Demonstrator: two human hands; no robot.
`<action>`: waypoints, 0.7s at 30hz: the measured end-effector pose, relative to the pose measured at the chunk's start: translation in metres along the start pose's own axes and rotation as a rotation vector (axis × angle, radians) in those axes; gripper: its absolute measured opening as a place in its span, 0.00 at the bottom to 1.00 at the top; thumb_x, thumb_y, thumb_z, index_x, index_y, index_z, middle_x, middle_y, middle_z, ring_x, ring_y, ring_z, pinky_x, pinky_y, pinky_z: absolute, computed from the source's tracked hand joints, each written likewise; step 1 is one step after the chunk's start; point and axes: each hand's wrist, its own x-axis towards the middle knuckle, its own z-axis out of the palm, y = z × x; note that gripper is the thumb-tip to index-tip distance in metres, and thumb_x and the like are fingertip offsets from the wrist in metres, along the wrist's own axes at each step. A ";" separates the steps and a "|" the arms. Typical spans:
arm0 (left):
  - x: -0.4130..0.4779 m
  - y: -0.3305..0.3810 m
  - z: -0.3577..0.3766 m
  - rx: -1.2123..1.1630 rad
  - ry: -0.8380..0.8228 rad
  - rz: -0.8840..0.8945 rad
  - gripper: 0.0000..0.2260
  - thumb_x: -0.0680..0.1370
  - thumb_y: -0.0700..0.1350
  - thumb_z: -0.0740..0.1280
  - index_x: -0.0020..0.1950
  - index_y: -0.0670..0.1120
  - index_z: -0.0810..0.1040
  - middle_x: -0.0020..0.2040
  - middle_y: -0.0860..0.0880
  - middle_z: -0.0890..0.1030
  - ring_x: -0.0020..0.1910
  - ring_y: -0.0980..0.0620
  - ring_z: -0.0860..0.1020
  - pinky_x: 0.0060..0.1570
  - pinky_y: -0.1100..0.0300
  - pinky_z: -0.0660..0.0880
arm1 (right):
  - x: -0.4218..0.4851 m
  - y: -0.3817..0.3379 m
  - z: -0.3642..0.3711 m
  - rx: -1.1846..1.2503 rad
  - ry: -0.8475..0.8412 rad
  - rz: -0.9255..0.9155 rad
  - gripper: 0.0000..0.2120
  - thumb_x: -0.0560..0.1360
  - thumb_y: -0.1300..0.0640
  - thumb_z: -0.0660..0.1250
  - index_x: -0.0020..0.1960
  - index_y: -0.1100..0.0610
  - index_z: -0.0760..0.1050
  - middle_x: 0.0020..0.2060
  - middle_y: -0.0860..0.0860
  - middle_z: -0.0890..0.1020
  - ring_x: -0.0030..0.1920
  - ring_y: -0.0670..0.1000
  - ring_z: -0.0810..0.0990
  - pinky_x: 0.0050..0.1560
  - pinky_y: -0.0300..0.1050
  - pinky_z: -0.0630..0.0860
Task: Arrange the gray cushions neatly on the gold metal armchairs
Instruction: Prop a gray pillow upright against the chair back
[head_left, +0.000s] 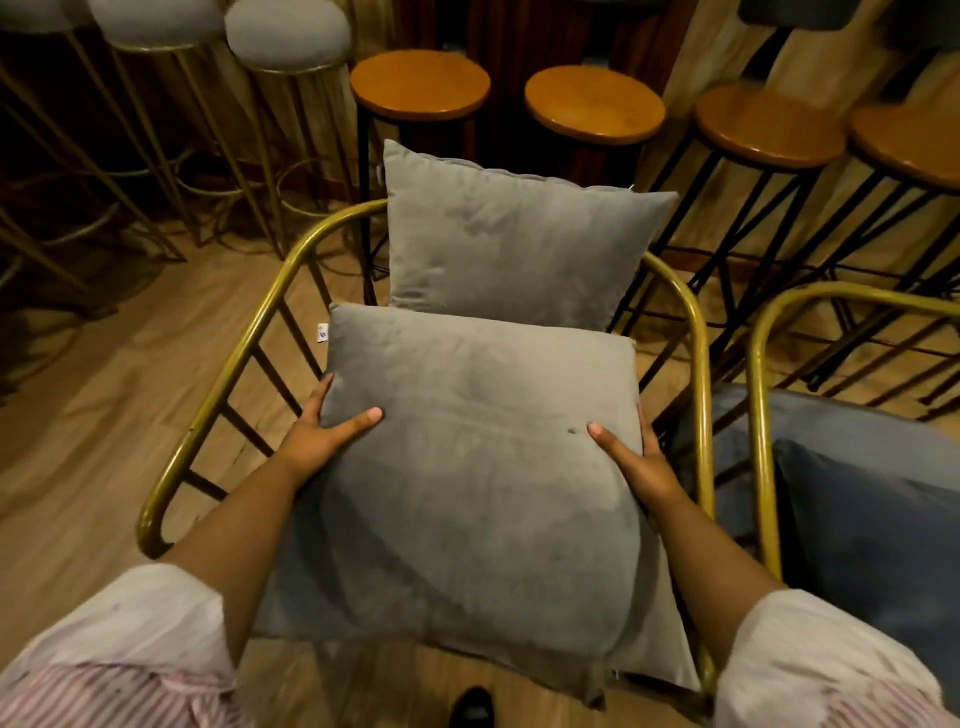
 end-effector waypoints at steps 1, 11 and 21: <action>-0.007 0.008 -0.002 -0.009 -0.009 -0.002 0.51 0.58 0.67 0.73 0.76 0.62 0.51 0.77 0.49 0.60 0.74 0.42 0.63 0.70 0.43 0.62 | -0.005 -0.005 -0.003 0.011 0.003 -0.011 0.40 0.70 0.48 0.72 0.76 0.44 0.55 0.65 0.47 0.71 0.57 0.49 0.72 0.54 0.44 0.71; -0.082 0.103 0.019 -0.009 -0.017 0.245 0.45 0.66 0.60 0.73 0.76 0.62 0.50 0.77 0.49 0.59 0.73 0.40 0.63 0.69 0.42 0.63 | -0.075 -0.070 -0.084 0.106 0.094 -0.217 0.35 0.71 0.52 0.72 0.74 0.48 0.61 0.59 0.48 0.75 0.52 0.48 0.76 0.52 0.44 0.72; -0.178 0.166 0.193 -0.049 -0.051 0.424 0.42 0.71 0.51 0.73 0.78 0.55 0.52 0.76 0.47 0.61 0.72 0.43 0.65 0.68 0.51 0.63 | -0.134 -0.054 -0.286 0.186 0.248 -0.255 0.38 0.71 0.49 0.72 0.75 0.48 0.58 0.60 0.47 0.72 0.56 0.50 0.73 0.53 0.46 0.71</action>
